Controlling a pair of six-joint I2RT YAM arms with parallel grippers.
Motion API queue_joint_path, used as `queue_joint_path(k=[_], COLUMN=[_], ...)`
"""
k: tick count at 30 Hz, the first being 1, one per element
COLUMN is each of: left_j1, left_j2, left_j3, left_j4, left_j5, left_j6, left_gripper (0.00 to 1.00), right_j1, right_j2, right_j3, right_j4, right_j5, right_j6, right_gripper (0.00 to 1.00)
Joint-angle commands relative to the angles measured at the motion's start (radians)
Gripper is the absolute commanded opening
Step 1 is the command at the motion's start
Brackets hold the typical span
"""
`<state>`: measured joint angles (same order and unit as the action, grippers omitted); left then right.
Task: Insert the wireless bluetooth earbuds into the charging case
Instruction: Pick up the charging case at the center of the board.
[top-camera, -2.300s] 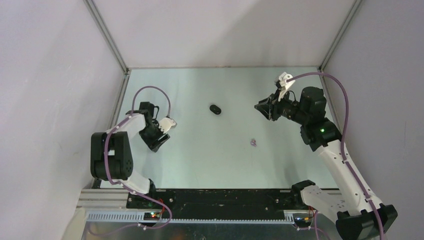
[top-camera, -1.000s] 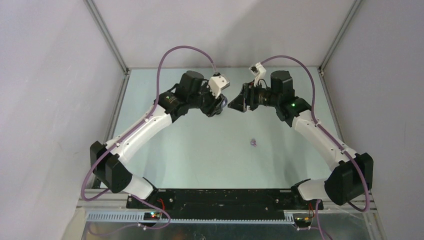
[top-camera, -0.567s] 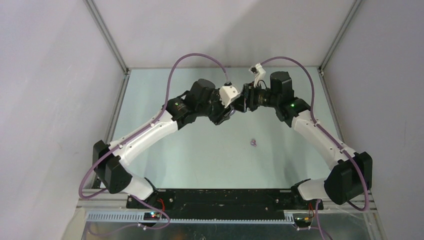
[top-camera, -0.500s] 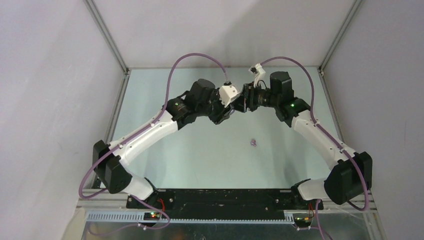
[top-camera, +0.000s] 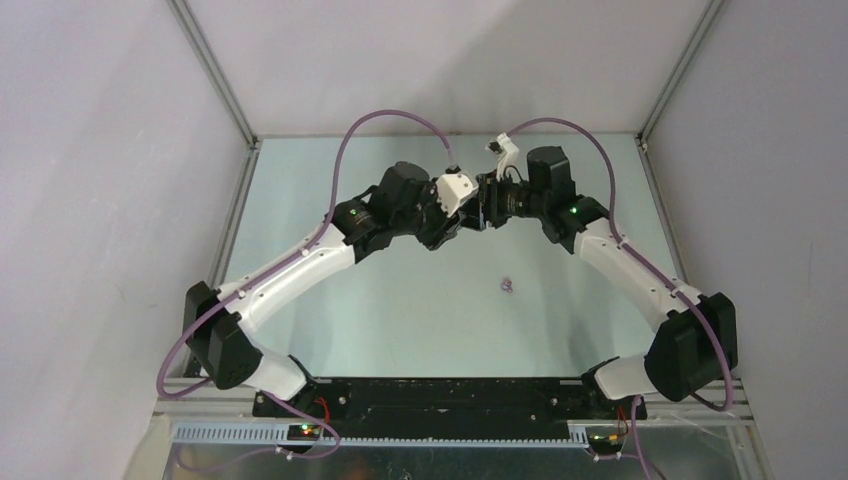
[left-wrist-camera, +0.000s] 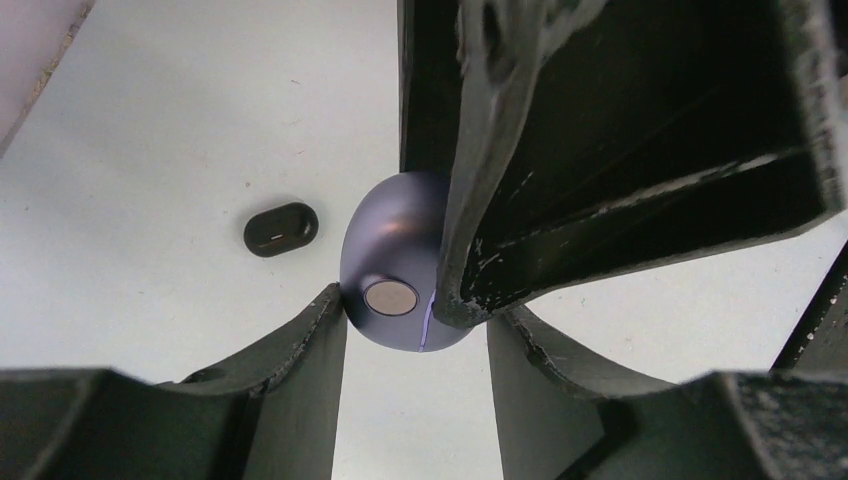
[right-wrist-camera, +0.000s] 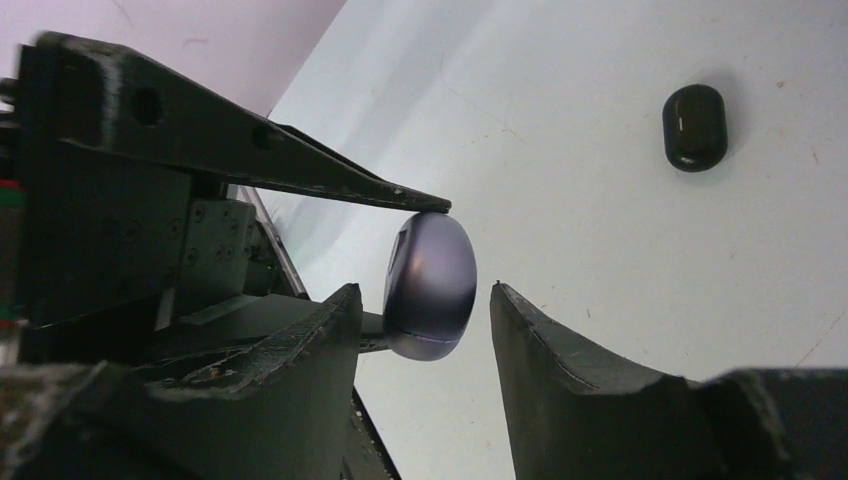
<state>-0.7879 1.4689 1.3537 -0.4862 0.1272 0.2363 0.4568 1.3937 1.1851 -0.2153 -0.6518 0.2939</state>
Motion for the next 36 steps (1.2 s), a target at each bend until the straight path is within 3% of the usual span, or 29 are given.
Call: queue_joint_path(k=[1, 3, 10, 12, 14, 15, 17, 23, 31, 36], left_j1=[-0.007, -0.006, -0.007, -0.006, -0.006, -0.006, -0.006, 0.011, 0.113, 0.083], left_j2=[-0.05, -0.051, -0.055, -0.056, -0.058, -0.06, -0.065, -0.108, -0.094, -0.08], left_j3=[-0.007, -0.009, -0.009, -0.01, -0.011, -0.011, -0.01, 0.001, 0.065, 0.075], left_j4=[0.05, 0.05, 0.048, 0.046, 0.042, 0.038, 0.027, -0.033, -0.194, -0.248], left_j5=[-0.01, -0.008, 0.002, 0.011, 0.022, 0.028, 0.048, 0.22, 0.737, 0.797], left_j6=[-0.009, -0.011, -0.015, -0.015, -0.014, -0.013, -0.006, 0.036, 0.133, 0.166], left_gripper=[0.27, 0.27, 0.29, 0.39, 0.63, 0.88, 0.98, 0.99, 1.0, 0.99], right_j1=[0.008, 0.009, 0.013, 0.011, 0.012, 0.012, 0.006, -0.045, -0.039, 0.004], right_j2=[0.016, 0.017, 0.0, -0.007, -0.018, -0.031, -0.054, -0.118, -0.214, -0.234], right_j3=[0.005, 0.005, 0.004, 0.005, 0.004, 0.005, 0.007, 0.05, 0.081, 0.08], right_j4=[0.007, 0.007, 0.012, 0.015, 0.018, 0.018, 0.008, -0.105, -0.42, -0.523], right_j5=[0.017, 0.015, 0.018, 0.013, 0.006, 0.003, 0.002, -0.051, -0.217, -0.31], right_j6=[-0.022, -0.023, -0.045, -0.054, -0.064, -0.075, -0.097, -0.226, -0.634, -0.76], right_gripper=[0.54, 0.52, 0.22, 0.16, 0.14, 0.13, 0.12, 0.11, 0.11, 0.12])
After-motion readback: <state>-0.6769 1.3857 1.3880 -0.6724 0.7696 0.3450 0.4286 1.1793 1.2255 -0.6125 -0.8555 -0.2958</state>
